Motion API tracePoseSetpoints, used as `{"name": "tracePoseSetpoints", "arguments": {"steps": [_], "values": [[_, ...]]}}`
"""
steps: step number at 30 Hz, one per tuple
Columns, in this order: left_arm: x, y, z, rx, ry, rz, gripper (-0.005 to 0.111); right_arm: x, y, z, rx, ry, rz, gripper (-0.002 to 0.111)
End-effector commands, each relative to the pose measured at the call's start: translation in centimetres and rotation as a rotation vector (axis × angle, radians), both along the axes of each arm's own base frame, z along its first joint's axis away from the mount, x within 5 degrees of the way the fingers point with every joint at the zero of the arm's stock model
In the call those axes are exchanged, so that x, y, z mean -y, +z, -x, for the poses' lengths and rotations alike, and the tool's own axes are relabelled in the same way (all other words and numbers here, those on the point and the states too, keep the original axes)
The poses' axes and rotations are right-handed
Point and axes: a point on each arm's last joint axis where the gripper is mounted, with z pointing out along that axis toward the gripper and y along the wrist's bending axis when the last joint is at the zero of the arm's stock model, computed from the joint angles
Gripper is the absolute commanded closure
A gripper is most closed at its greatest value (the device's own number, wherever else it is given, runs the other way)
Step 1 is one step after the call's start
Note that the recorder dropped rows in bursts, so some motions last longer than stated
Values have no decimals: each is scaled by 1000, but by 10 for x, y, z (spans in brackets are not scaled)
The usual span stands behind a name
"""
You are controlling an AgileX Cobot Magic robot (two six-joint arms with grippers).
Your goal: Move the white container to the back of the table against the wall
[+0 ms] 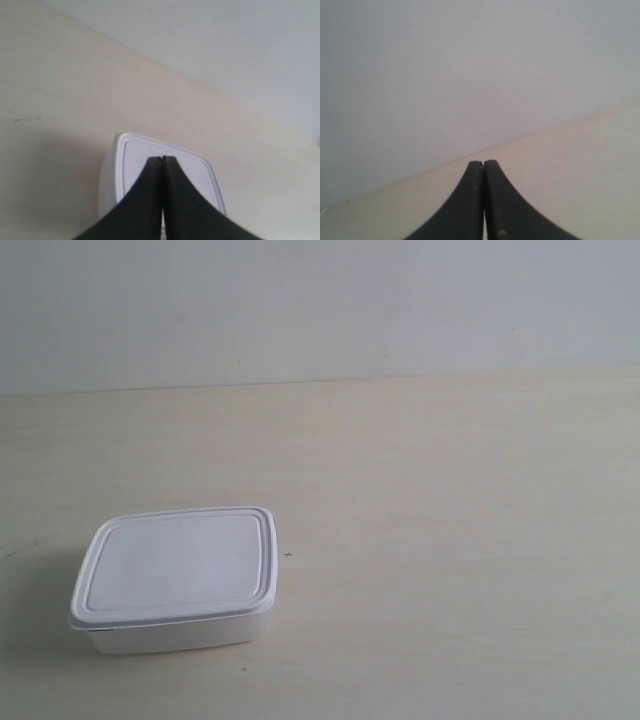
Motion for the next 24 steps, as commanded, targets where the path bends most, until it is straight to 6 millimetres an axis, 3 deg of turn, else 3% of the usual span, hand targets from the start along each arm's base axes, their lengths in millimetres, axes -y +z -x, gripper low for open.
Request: {"name": "tracePoseSetpoints", "arguments": {"steps": [1, 7, 10, 13, 20, 22, 24], "values": [[0, 35, -24, -99, -68, -193, 107, -8, 31, -25, -107, 32, 40, 108], [3, 97, -66, -77, -149, -360, 107, -25, 71, -86, -370, 112, 267, 108], [6, 116, -80, -52, -166, -375, 107, -33, 85, -115, -473, 145, 293, 108], [10, 116, -86, -100, -199, -367, 107, -41, 98, -142, -599, 193, 325, 108], [14, 103, -77, -264, -269, -334, 107, -50, 104, -166, -778, 284, 402, 108], [17, 102, -75, -281, -309, -322, 107, -57, 107, -174, -809, 323, 367, 108], [24, 101, -75, -278, -381, -274, 107, -78, 106, -176, -809, 400, 363, 108]]}}
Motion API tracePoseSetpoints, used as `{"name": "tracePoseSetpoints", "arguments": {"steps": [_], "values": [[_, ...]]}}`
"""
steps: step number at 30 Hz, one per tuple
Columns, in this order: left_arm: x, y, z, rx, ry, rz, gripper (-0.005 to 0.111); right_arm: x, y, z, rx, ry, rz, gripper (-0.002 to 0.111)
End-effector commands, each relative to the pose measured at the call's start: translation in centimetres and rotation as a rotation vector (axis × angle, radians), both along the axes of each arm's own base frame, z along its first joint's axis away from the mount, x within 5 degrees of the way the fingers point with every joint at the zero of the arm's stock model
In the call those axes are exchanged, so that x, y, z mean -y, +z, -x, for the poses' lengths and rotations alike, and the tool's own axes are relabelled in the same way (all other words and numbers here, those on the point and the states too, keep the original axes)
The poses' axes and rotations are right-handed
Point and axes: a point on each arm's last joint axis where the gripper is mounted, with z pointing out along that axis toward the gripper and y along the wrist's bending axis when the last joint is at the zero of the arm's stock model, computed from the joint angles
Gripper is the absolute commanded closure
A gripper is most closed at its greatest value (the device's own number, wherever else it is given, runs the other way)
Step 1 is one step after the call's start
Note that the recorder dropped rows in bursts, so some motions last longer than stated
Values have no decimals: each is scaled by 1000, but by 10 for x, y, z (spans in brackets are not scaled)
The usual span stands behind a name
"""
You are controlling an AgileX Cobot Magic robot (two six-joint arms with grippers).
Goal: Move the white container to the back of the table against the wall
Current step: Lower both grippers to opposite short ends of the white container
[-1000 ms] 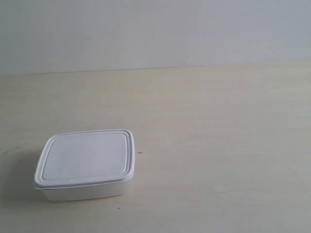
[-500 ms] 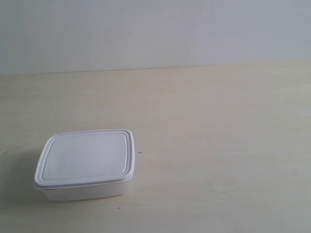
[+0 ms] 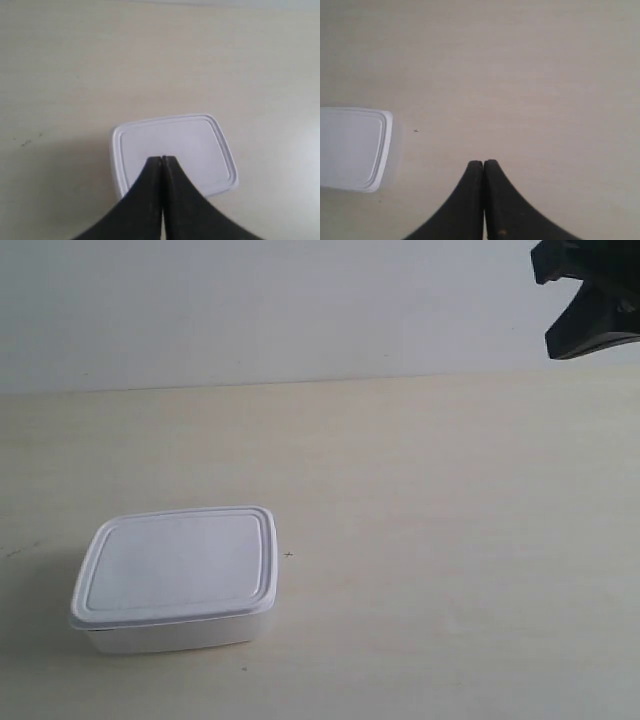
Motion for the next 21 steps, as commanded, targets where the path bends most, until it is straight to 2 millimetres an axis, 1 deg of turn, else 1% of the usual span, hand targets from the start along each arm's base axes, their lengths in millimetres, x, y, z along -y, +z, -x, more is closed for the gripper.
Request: {"name": "tracePoseSetpoints", "arguments": {"steps": [1, 3, 5, 7, 11, 16, 19, 21], "values": [[12, 0, 1, -33, -91, 87, 107, -32, -3, -2, -43, 115, -36, 108], [15, -6, 0, -73, -111, 127, 107, -56, -13, -1, -90, 180, -43, 108], [16, -18, 1, -128, -115, 132, 107, -80, -26, 0, -135, 218, -47, 108], [17, -37, 6, -212, -123, 138, 107, -108, -41, 2, -177, 273, -38, 108], [19, -56, 10, -279, -119, 166, 107, -133, -58, 7, -228, 320, -23, 108], [19, -82, 17, -367, -111, 185, 107, -163, -82, 9, -239, 374, -7, 108], [19, -95, 20, -399, -94, 191, 107, -175, -100, 9, -282, 393, 21, 108], [18, -103, 21, -410, -78, 193, 107, -179, -114, 8, -326, 385, 19, 108]]}}
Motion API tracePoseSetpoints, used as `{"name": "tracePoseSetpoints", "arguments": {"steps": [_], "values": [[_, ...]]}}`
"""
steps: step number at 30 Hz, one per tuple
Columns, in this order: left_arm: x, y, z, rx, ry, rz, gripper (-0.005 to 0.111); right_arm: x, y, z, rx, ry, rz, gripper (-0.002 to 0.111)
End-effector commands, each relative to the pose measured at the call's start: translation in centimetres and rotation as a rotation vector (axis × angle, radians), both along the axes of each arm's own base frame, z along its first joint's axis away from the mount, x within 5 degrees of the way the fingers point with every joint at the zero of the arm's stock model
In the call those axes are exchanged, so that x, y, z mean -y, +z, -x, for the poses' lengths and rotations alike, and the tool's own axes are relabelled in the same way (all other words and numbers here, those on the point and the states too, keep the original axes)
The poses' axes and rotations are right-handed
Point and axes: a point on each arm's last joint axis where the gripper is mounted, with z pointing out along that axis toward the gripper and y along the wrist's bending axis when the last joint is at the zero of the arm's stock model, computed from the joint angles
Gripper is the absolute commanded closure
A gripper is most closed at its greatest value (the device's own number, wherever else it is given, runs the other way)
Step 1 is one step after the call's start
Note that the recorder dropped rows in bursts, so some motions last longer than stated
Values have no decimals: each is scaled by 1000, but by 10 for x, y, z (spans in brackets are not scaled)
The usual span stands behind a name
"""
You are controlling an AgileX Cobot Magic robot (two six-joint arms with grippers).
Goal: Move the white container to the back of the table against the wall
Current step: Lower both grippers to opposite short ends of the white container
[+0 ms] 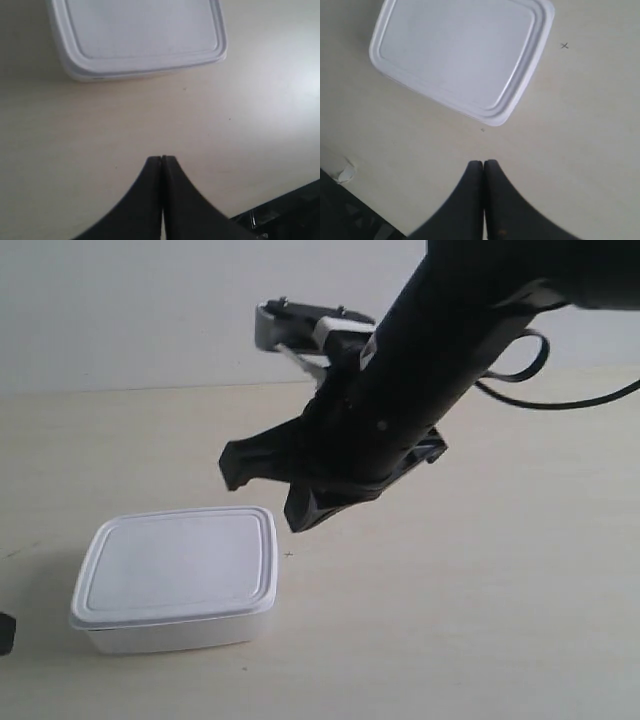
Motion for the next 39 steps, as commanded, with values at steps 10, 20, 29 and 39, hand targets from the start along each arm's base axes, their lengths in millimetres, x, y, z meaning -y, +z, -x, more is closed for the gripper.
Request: {"name": "tracePoseSetpoints", "arguments": {"steps": [10, 20, 29, 39], "values": [[0, -40, 1, -68, 87, 46, 107, -19, -58, 4, -171, -34, -65, 108], [1, -75, -34, -113, 72, 9, 107, -42, -103, 17, -193, -18, -23, 108], [5, -91, -50, -116, 79, 42, 107, -45, -121, 10, -165, -44, -16, 108], [5, -101, -55, -144, 93, 39, 107, -46, -121, 9, -158, -47, -19, 108]]}}
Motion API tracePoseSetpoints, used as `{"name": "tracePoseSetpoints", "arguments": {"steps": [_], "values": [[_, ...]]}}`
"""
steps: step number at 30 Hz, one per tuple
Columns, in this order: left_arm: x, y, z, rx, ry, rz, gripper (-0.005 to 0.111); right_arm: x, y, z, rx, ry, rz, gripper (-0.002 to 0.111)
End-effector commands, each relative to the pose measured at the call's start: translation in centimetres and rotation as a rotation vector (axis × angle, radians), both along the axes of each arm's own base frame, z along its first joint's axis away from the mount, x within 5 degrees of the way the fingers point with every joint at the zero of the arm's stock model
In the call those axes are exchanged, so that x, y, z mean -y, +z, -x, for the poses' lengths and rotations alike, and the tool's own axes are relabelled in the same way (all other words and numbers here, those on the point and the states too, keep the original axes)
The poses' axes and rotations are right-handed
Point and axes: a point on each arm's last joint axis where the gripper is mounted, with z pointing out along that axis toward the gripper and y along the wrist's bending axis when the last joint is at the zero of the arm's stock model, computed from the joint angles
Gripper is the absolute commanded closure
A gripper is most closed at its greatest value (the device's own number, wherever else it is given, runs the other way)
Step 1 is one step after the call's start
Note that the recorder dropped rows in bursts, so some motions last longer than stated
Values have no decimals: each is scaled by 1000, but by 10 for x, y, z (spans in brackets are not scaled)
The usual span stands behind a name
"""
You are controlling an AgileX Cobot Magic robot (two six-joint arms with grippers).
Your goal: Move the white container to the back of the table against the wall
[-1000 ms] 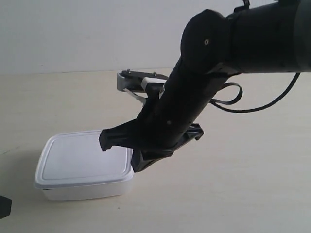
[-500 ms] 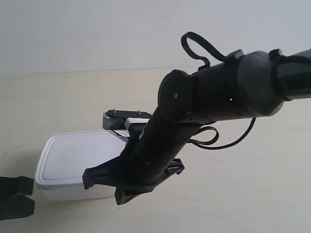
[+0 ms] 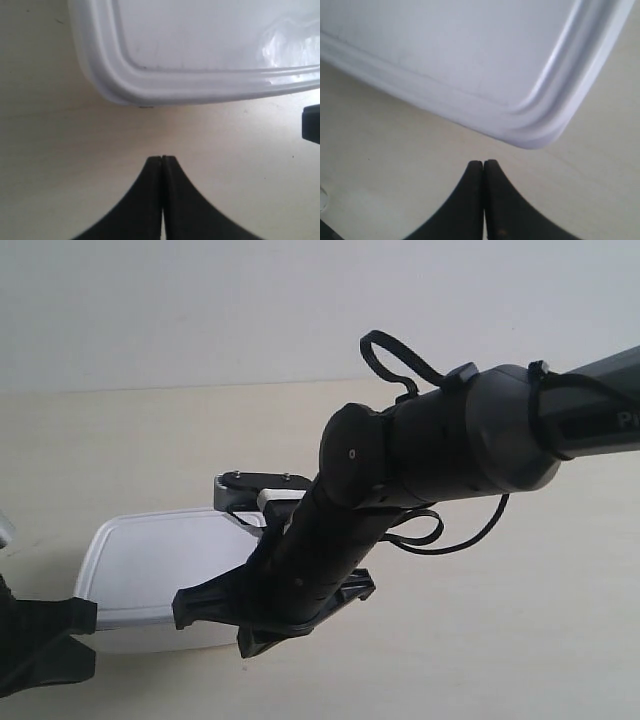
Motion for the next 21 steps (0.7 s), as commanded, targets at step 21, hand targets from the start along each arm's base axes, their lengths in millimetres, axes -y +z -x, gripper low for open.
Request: {"name": "tracePoseSetpoints", "arguments": {"steps": [21], "values": [[-3, -5, -6, 30, 51, -30, 107, -1, 0, -1, 20, 0, -5, 108]]}}
